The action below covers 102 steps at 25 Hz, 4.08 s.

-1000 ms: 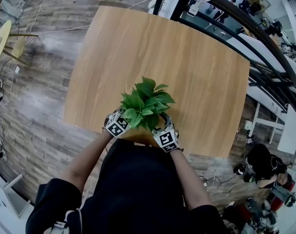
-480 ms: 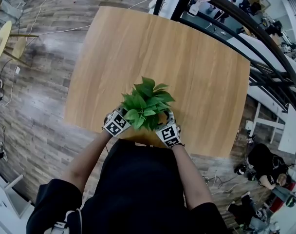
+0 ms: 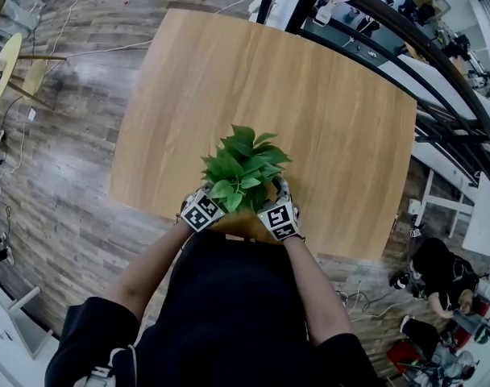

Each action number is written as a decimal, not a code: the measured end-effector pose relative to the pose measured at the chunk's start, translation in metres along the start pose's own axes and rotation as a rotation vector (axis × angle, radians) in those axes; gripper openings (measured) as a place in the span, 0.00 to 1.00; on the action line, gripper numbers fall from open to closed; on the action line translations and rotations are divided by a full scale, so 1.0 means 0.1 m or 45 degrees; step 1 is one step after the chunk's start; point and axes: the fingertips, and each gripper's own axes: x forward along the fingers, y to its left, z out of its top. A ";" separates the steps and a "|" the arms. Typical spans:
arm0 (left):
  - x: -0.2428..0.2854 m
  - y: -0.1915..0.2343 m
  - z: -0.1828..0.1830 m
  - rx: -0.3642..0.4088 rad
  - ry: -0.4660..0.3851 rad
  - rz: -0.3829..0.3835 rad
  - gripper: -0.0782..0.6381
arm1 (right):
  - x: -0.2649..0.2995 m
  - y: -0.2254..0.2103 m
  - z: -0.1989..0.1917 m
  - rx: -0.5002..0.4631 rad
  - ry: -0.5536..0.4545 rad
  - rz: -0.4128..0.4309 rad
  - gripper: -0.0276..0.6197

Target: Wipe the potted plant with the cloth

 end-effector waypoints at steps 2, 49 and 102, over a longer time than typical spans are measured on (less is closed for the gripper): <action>-0.01 0.07 -0.06 -0.005 0.008 0.026 0.30 | -0.02 0.05 -0.01 -0.030 0.004 0.022 0.49; -0.14 0.42 -0.13 -0.003 0.065 0.113 0.30 | -0.02 0.07 0.04 -0.149 0.011 -0.058 0.49; -0.22 0.42 -0.26 -0.029 0.050 0.195 0.30 | 0.01 0.51 0.11 -0.178 -0.040 0.026 0.49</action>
